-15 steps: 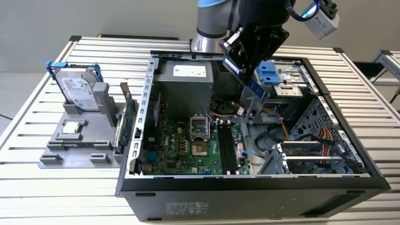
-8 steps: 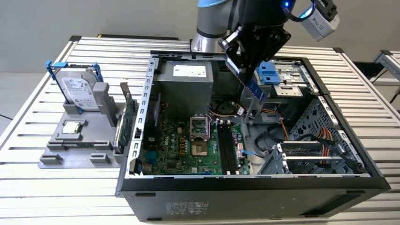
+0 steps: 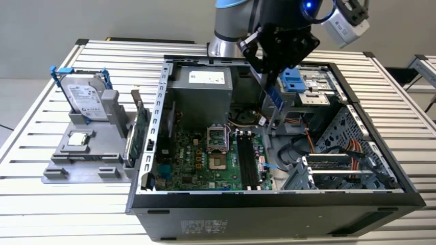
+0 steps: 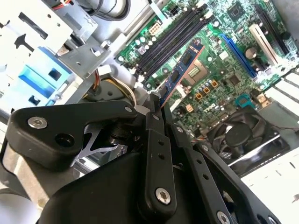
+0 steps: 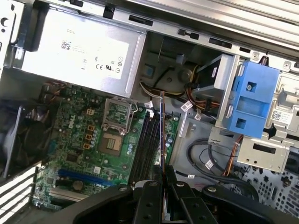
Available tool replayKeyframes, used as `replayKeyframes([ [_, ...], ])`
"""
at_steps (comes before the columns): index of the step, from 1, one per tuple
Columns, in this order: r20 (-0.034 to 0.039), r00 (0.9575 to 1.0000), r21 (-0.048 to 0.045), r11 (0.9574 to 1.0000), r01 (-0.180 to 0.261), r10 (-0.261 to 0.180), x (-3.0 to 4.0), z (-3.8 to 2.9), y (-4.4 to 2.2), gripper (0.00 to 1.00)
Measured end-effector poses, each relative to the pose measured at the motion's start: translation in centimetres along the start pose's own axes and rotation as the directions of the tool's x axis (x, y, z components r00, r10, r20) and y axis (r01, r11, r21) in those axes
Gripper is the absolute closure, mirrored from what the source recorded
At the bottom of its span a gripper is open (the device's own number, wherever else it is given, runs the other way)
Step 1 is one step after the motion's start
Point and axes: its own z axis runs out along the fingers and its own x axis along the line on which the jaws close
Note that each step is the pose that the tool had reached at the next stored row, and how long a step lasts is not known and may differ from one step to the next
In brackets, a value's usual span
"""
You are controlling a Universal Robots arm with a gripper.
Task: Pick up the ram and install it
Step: 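Insert the ram into the slot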
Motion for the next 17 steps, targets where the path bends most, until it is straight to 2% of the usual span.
replayKeyframes([
  [4, 0.0002, 0.9991, 0.0015, 0.9991, -0.043, 0.043, 0.00, 0.00, 0.00, 1.00],
  [9, 0.0005, 0.9955, 0.0031, 0.9955, -0.095, 0.095, 0.00, 0.00, 0.00, 1.00],
  [13, 0.0008, 0.9907, 0.0045, 0.9907, -0.136, 0.136, 0.00, 0.00, 0.00, 1.00],
  [17, 0.0011, 0.9839, 0.0059, 0.9839, -0.179, 0.179, 0.00, 0.00, 0.00, 1.00],
])
